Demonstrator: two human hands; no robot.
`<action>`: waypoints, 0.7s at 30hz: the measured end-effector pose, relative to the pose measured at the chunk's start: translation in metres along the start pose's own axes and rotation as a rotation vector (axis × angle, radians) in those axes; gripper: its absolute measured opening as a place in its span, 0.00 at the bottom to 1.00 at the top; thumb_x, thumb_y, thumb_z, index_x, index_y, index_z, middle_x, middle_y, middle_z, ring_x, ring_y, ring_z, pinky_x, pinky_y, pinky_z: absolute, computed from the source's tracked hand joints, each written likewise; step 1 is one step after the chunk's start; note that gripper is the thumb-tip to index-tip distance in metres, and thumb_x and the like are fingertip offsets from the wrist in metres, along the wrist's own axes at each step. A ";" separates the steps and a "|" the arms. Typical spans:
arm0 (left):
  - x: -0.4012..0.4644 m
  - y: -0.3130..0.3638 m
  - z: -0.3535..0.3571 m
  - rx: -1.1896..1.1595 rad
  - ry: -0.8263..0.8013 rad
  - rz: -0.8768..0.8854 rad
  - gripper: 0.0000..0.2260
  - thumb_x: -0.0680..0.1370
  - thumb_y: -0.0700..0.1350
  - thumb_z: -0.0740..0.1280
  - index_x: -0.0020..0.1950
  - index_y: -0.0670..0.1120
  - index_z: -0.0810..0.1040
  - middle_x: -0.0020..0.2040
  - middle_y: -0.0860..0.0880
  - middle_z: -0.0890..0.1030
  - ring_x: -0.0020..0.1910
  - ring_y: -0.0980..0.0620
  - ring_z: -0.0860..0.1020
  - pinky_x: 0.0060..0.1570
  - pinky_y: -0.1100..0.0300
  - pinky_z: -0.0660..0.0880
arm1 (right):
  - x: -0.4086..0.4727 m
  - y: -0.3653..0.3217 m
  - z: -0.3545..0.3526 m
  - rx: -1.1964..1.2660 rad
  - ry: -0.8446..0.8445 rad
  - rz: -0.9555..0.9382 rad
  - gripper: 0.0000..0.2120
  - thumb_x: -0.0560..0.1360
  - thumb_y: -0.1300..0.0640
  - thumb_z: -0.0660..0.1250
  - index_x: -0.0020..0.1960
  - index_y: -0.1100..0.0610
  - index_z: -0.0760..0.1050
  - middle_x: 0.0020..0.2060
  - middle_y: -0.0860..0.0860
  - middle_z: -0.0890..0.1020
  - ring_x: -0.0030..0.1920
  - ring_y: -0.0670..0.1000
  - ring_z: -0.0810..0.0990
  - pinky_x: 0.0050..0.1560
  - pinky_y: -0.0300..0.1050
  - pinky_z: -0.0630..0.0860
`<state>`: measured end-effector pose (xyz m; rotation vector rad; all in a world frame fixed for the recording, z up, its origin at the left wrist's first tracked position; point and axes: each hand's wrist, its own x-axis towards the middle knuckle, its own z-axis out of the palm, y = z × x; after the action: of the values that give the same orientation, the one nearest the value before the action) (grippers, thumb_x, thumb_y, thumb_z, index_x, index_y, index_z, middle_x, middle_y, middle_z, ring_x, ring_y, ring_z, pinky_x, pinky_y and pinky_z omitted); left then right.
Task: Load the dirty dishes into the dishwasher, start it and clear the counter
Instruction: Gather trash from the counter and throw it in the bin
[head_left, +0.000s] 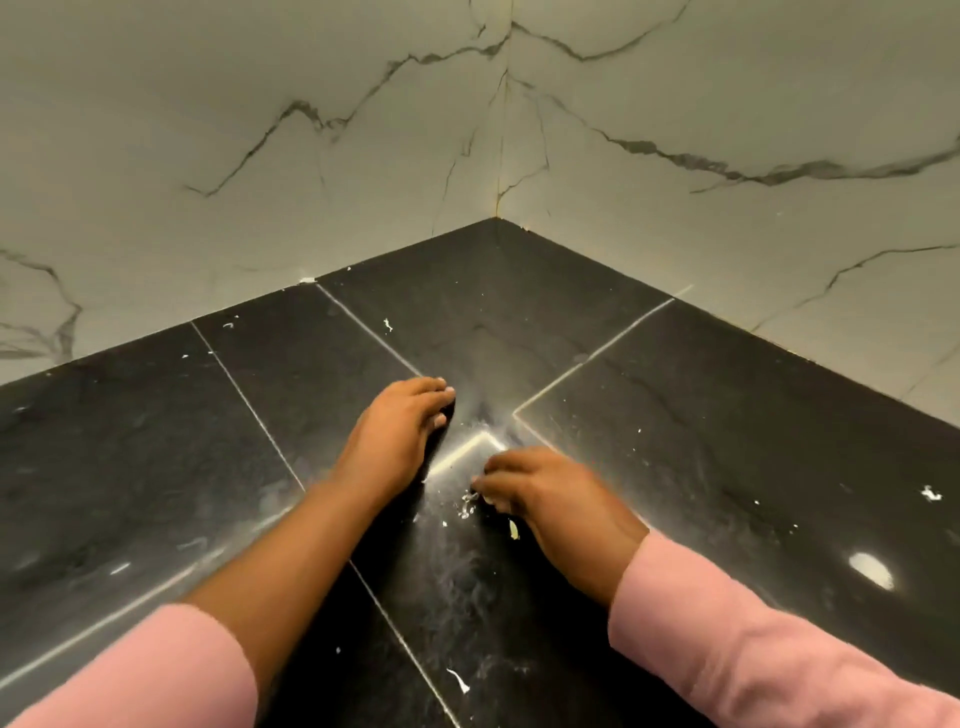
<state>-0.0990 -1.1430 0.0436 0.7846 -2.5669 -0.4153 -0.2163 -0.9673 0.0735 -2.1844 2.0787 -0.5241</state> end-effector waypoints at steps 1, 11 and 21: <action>-0.007 0.006 -0.002 -0.020 0.010 0.014 0.14 0.76 0.38 0.69 0.62 0.44 0.81 0.64 0.47 0.79 0.63 0.44 0.75 0.62 0.60 0.67 | -0.010 -0.001 0.004 -0.005 -0.010 -0.039 0.15 0.69 0.62 0.67 0.56 0.57 0.79 0.53 0.56 0.81 0.53 0.56 0.80 0.50 0.45 0.78; -0.082 0.052 -0.038 -0.169 -0.216 0.050 0.20 0.67 0.47 0.77 0.59 0.53 0.82 0.55 0.58 0.78 0.55 0.60 0.75 0.55 0.72 0.67 | -0.023 -0.023 0.015 -0.077 0.087 0.043 0.08 0.72 0.51 0.58 0.45 0.53 0.74 0.40 0.50 0.75 0.43 0.53 0.76 0.30 0.45 0.75; -0.086 0.087 -0.025 -0.313 -0.026 -0.181 0.11 0.69 0.37 0.76 0.48 0.49 0.83 0.43 0.55 0.79 0.38 0.60 0.79 0.44 0.63 0.77 | -0.020 -0.008 -0.021 0.792 0.248 0.690 0.03 0.71 0.64 0.71 0.43 0.58 0.83 0.36 0.51 0.84 0.36 0.46 0.80 0.41 0.36 0.76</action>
<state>-0.0626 -1.0277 0.0733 0.8992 -2.3778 -0.8639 -0.2155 -0.9432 0.0919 -0.9476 2.0296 -1.2692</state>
